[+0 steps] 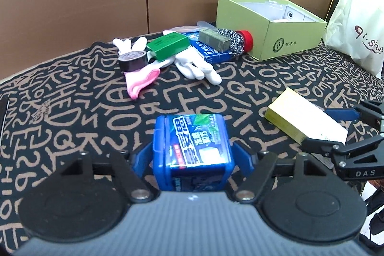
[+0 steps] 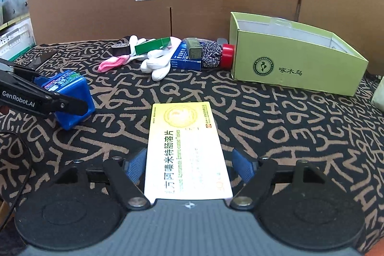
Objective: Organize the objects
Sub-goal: 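Grasp yellow-white box with right gripper while left gripper grasps blue tin, then place yellow-white box and blue tin into the lime-green box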
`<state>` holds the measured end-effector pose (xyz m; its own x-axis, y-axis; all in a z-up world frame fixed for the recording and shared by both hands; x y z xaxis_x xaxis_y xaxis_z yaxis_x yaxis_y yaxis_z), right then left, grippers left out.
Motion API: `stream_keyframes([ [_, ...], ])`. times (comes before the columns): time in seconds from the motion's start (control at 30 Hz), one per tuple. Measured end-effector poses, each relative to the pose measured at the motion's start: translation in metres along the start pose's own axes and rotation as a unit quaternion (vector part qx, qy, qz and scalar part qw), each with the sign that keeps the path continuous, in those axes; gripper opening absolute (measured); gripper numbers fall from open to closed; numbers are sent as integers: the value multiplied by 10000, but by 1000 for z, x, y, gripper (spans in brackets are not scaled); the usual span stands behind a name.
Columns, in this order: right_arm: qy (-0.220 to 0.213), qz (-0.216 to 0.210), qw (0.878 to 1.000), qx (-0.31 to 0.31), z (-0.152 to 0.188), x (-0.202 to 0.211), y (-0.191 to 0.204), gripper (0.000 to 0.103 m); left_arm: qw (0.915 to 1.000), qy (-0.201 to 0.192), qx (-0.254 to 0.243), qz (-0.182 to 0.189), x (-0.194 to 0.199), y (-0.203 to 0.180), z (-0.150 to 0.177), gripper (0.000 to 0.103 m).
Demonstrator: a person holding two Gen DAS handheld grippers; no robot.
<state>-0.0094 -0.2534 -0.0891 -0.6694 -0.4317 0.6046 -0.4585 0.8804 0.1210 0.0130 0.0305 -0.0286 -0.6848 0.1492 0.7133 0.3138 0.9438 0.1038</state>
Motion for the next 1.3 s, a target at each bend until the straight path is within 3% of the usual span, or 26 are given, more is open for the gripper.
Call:
stream_keyframes([
  [0.1,51,-68,10000,12,0,-7,-1,76,10000,46,-17,-22,-3,-1,1,58],
  [0.13,24,-124,9999,-2,1,-7,-2,70,10000,41,-27,-24,-3,-1,1,58],
  [0.3,-125,-253,9994,-185,-1,1,-10,70,9998,67,72,165,-2,-4,-7,58],
  [0.47,-421,-277,9981,-364,-16,25,-31,70,9983,-263,62,519,7,-23,-40,58],
  [0.6,-693,-9,9970,-347,-38,46,-56,70,9943,-548,21,916,13,-48,-81,58],
  [0.7,-911,250,9952,-270,-55,59,-78,70,9917,-786,-54,1012,15,-74,-115,58],
  [0.9,-1224,1110,9862,24,-93,64,-130,70,9853,-1033,-87,1358,15,-130,-183,58],
  [1.03,-1355,1552,9785,68,-115,52,-171,70,9834,-1220,-112,1337,3,-167,-227,58],
  [1.3,-1313,1806,9747,-26,-142,12,-227,70,9886,-1112,22,1018,-64,-218,-290,58],
])
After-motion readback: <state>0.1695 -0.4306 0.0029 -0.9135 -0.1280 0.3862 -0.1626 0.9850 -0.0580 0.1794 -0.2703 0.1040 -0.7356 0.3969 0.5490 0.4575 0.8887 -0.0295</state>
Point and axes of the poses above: each gripper's, at about its wrist camera, not at the fingertips, and x roughly against the way its jaws point, y to its left, z to its underside, the point moved 2 cm from there along -x, roughly the way its jaws point, and after that the axes turned 12 degrees about -z, right-handed, at the moved point
